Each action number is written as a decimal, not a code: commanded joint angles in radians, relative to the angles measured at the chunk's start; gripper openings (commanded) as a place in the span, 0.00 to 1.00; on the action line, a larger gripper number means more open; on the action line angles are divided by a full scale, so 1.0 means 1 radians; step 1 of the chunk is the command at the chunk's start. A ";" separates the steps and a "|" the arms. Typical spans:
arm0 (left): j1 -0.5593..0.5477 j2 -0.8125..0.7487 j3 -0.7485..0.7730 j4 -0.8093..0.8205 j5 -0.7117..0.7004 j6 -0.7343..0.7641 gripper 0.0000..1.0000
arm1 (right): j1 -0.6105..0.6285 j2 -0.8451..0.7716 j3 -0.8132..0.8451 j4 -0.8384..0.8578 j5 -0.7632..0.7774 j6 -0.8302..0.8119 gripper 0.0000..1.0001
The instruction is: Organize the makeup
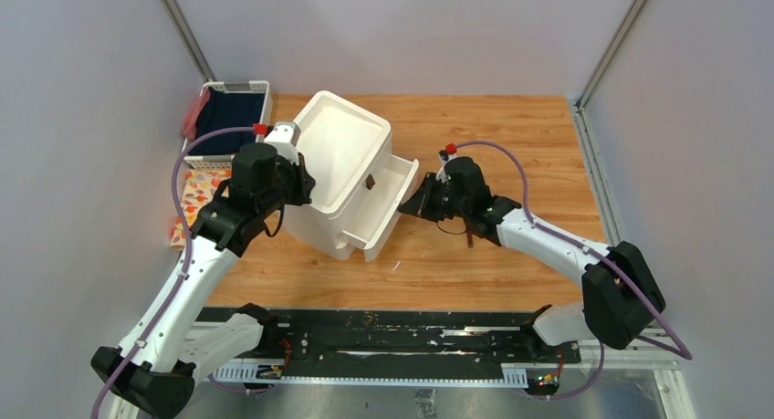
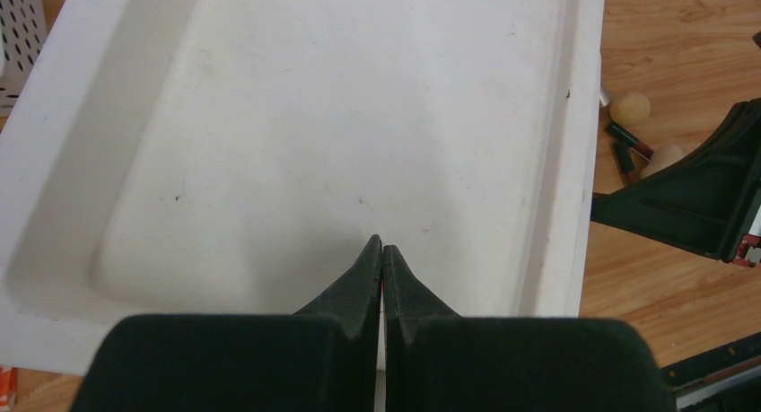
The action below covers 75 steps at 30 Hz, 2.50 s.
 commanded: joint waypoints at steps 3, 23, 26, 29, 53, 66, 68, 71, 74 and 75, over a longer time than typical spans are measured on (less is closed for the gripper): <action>-0.007 -0.005 0.002 -0.013 0.007 -0.004 0.00 | -0.012 0.034 0.152 -0.214 -0.020 -0.155 0.33; -0.007 0.008 0.006 -0.007 0.015 -0.012 0.00 | -0.030 0.081 0.413 -0.860 0.472 -0.407 0.37; -0.007 0.006 0.005 -0.006 0.011 -0.010 0.00 | -0.040 0.141 0.418 -0.866 0.489 -0.404 0.37; -0.007 0.008 0.006 -0.006 0.012 -0.011 0.00 | -0.076 0.211 0.419 -0.870 0.470 -0.407 0.35; -0.007 0.011 -0.001 0.001 0.006 -0.007 0.00 | -0.281 0.469 0.400 -0.805 0.299 -0.457 0.27; -0.007 0.014 -0.003 0.010 0.002 -0.002 0.00 | -0.303 0.544 0.390 -0.769 0.228 -0.453 0.00; -0.007 0.017 -0.003 0.010 0.004 -0.001 0.00 | -0.302 0.514 0.368 -0.752 0.222 -0.447 0.00; -0.007 0.018 -0.005 0.009 0.005 -0.003 0.00 | -0.299 0.430 0.336 -0.735 0.214 -0.436 0.00; -0.007 0.017 -0.004 0.010 0.006 -0.006 0.00 | -0.291 0.306 0.319 -0.735 0.166 -0.421 0.00; -0.007 0.017 -0.006 0.011 0.006 -0.008 0.00 | -0.285 0.260 0.319 -0.734 0.148 -0.414 0.00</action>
